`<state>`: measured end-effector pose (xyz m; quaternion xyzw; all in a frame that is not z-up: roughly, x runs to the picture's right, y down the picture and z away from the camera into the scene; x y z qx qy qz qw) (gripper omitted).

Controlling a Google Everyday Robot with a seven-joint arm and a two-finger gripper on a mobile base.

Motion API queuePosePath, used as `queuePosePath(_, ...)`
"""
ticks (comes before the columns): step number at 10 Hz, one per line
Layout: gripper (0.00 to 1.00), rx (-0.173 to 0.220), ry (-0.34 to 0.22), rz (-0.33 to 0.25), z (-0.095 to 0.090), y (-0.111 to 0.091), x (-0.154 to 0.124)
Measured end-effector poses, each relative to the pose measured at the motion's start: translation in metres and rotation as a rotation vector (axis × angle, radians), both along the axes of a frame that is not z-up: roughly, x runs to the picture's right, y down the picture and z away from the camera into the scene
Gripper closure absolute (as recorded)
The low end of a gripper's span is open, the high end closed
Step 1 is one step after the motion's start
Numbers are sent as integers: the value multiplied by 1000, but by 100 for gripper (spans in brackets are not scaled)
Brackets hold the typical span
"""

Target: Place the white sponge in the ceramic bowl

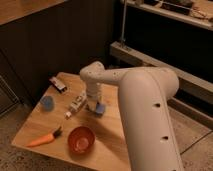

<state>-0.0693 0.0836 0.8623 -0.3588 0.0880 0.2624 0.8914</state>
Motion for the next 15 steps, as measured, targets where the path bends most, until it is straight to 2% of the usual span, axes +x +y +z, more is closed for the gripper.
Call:
queuePosePath(5, 42, 14, -8, -27, -33, -6, -1)
queuePosePath(7, 31, 7, -8, -42, -39, 0, -2)
queuePosePath(9, 20, 16, -22, -54, -36, 3, -7)
queuePosePath(11, 20, 15, -50, -53, -28, 10, -11)
queuePosePath(15, 20, -29, -88, -43, -11, 32, -7)
